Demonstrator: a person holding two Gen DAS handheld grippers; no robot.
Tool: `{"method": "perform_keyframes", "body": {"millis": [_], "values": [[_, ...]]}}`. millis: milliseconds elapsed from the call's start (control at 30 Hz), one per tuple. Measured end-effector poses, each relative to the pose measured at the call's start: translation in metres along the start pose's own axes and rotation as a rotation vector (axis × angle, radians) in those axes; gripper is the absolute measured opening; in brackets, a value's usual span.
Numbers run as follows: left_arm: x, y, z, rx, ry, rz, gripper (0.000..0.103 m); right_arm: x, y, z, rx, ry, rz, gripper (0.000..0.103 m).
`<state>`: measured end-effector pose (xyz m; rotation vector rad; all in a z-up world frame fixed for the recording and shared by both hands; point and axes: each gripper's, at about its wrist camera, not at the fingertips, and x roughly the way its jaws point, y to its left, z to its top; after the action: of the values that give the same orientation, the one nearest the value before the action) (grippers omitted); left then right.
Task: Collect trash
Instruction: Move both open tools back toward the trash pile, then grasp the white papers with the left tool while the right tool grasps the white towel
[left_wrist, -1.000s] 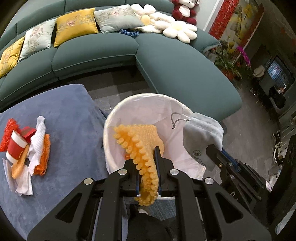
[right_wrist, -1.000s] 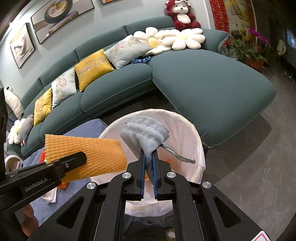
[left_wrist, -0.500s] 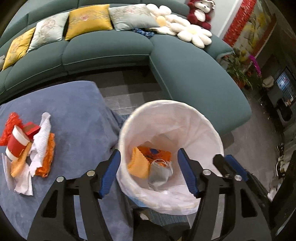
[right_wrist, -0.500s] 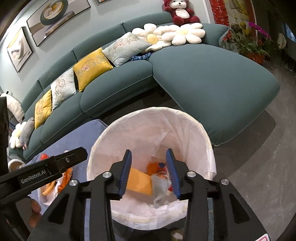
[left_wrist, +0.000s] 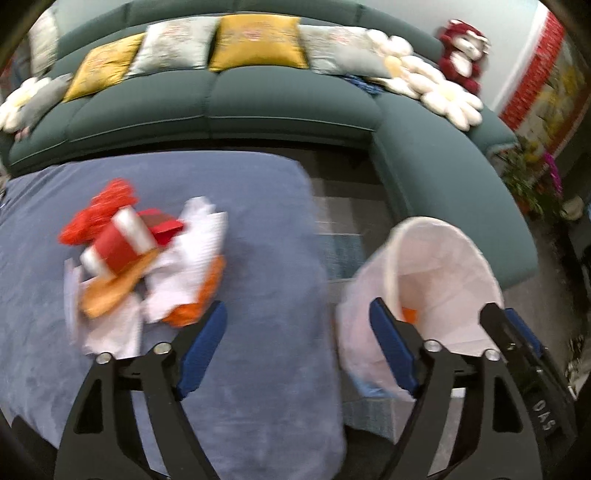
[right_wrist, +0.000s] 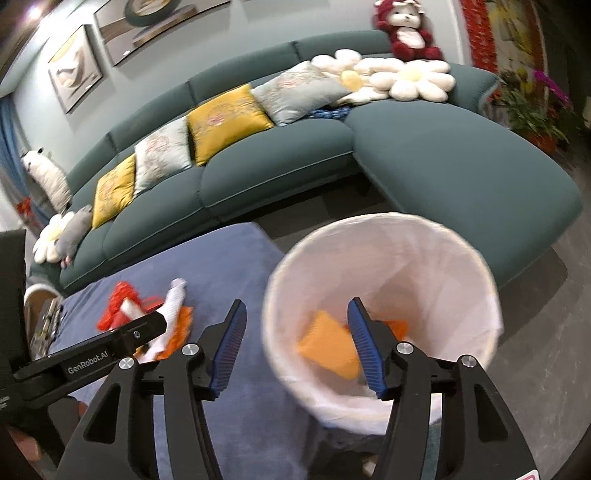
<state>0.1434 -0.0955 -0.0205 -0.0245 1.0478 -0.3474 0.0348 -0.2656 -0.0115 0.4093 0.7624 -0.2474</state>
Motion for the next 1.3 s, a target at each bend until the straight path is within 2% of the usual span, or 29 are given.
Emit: {"method": "perform_keyframes", "body": {"millis": [333,467,633,967,1033,1233,1300], "values": [[-0.012,0.122,-0.021,-0.169,0.012,0.130,0.081,0.026,0.087,-0.028,-0.102,0.078,0.069,0.057],[-0.009,0.159,-0.032,-0.201,0.023,0.180,0.081,0.044,0.120,-0.042,-0.143,0.122,0.085,0.057],[0.003,0.194,-0.047,-0.230,0.050,0.209,0.081,0.070,0.148,-0.054,-0.176,0.168,0.089,0.057],[0.039,0.227,-0.057,-0.260,0.089,0.219,0.080,0.123,0.185,-0.067,-0.206,0.246,0.095,0.057],[0.045,0.233,-0.057,-0.271,0.097,0.213,0.077,0.132,0.189,-0.069,-0.210,0.259,0.095,0.057],[0.053,0.247,-0.054,-0.275,0.102,0.197,0.058,0.154,0.195,-0.077,-0.214,0.293,0.082,0.057],[0.054,0.251,-0.052,-0.273,0.104,0.189,0.045,0.161,0.197,-0.077,-0.214,0.296,0.074,0.057]]}}
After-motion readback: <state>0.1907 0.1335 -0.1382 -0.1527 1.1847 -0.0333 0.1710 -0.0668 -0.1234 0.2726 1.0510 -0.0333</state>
